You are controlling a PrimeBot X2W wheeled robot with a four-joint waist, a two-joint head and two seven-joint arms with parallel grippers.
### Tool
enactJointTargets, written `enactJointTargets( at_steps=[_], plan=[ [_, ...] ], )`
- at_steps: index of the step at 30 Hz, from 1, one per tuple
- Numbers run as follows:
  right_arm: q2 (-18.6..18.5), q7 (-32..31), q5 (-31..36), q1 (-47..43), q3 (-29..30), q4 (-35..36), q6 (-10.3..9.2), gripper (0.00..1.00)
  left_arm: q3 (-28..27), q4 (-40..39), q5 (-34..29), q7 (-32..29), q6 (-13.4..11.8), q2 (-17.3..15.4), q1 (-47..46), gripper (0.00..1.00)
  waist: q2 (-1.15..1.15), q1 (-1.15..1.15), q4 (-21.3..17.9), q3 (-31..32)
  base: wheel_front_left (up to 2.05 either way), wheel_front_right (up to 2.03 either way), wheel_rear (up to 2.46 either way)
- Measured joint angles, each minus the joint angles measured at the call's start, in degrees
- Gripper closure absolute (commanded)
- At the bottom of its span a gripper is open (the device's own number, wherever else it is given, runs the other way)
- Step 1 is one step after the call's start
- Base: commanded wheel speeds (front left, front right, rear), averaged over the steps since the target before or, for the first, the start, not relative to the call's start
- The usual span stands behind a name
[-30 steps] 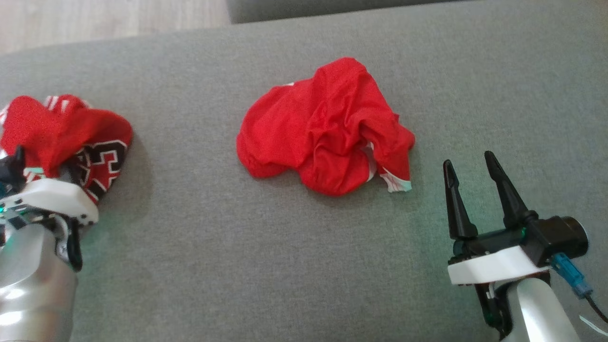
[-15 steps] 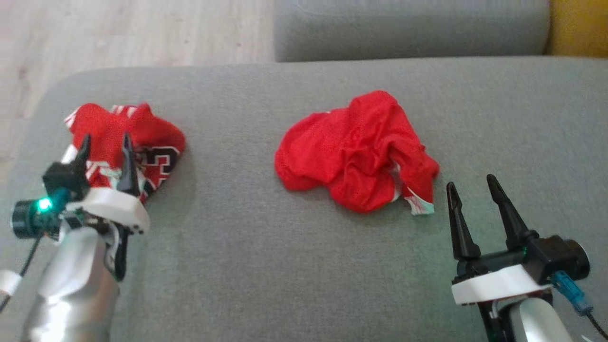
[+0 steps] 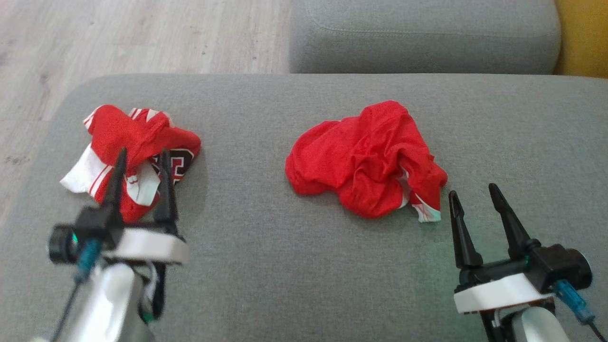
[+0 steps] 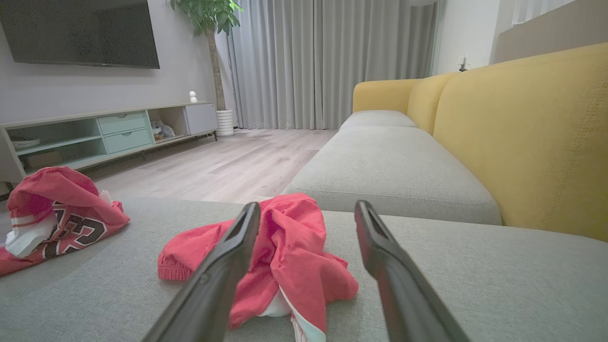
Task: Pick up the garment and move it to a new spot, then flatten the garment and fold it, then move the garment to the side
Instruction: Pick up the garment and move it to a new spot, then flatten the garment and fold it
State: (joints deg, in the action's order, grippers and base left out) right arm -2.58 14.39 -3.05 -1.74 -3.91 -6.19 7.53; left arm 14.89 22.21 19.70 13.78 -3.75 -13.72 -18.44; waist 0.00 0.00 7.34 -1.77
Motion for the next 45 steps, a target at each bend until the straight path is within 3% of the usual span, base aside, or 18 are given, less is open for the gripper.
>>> enactJointTargets(
  at_steps=[10,22,39,40,41,45],
  plan=[
    [0.0,0.0,0.1,0.0,0.2,0.7,0.00,0.00,0.6,-9.7,-3.6,0.5,-3.3,6.3,11.6,0.00,0.00,0.00,-2.0,-1.7,0.00,0.00,0.00],
    [0.0,0.0,3.1,0.7,0.7,-0.6,0.00,0.00,0.0,-9.2,-6.8,0.7,-0.5,9.0,12.4,0.00,0.00,0.01,-2.4,-3.5,0.00,0.00,0.00],
    [0.0,0.0,15.8,16.3,3.0,-28.2,0.00,0.00,1.1,-5.9,-7.4,0.7,1.3,10.8,8.1,0.00,0.00,0.01,1.9,-9.2,0.00,0.00,0.00],
    [0.0,0.0,16.3,16.9,3.1,-29.2,0.00,0.36,1.2,-5.8,-7.4,0.7,1.3,10.8,8.1,0.00,0.00,0.01,2.1,-9.3,0.00,0.00,0.00],
    [0.0,0.0,16.9,17.4,3.4,-29.7,0.00,1.00,1.3,-5.7,-7.4,0.7,1.3,10.8,8.1,0.00,0.00,0.02,2.1,-9.2,0.00,0.00,0.00],
    [-0.1,0.0,17.3,18.7,6.3,-27.8,0.00,1.00,1.2,-5.6,-7.2,0.7,1.2,10.8,8.1,0.00,0.00,0.01,1.9,-8.5,0.00,0.00,0.00]
  ],
)
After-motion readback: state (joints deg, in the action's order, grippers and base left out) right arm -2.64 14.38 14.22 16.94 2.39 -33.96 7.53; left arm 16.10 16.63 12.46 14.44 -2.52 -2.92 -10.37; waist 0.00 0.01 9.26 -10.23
